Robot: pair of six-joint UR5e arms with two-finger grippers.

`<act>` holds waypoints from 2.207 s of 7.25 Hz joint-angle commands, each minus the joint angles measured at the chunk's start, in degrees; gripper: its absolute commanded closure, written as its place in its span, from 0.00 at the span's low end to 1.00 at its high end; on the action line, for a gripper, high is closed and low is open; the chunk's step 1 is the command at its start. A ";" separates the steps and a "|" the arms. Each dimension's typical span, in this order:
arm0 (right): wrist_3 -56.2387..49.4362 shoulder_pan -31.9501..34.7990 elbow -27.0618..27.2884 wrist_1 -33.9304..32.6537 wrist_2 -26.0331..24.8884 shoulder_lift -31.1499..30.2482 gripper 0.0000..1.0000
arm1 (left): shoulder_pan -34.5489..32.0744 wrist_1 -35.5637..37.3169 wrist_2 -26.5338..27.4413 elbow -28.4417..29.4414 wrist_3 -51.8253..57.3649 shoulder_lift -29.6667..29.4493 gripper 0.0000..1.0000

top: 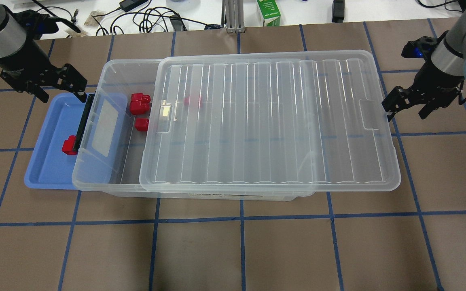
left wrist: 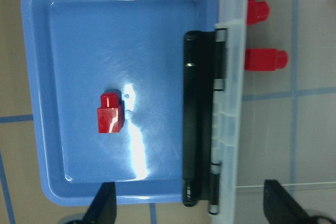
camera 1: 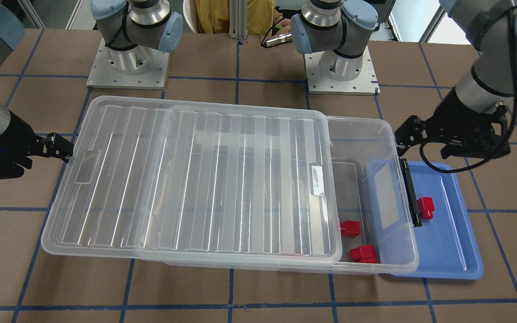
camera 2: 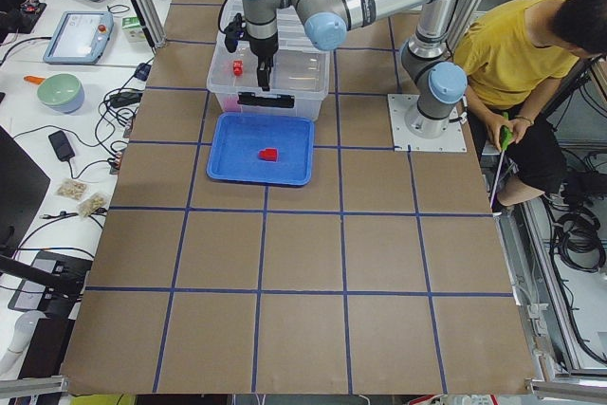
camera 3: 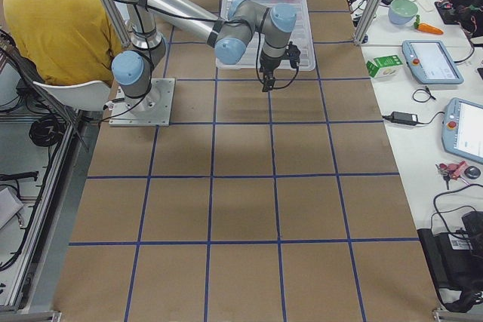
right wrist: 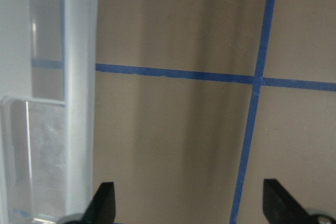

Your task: Place red block in blue tray from box

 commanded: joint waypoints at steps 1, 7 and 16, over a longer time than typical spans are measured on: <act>5.06 4.32 -0.12 -1.43 -0.01 0.70 0.00 | -8.89 -1.21 1.24 -0.37 -7.33 3.10 0.00; 14.20 11.89 -0.21 -1.88 -0.01 0.79 0.00 | -9.80 -4.20 -0.61 0.69 -7.60 4.44 0.00; 14.65 13.12 -0.56 -1.70 0.25 1.32 0.00 | -9.80 -3.76 -0.60 0.33 -7.69 4.52 0.00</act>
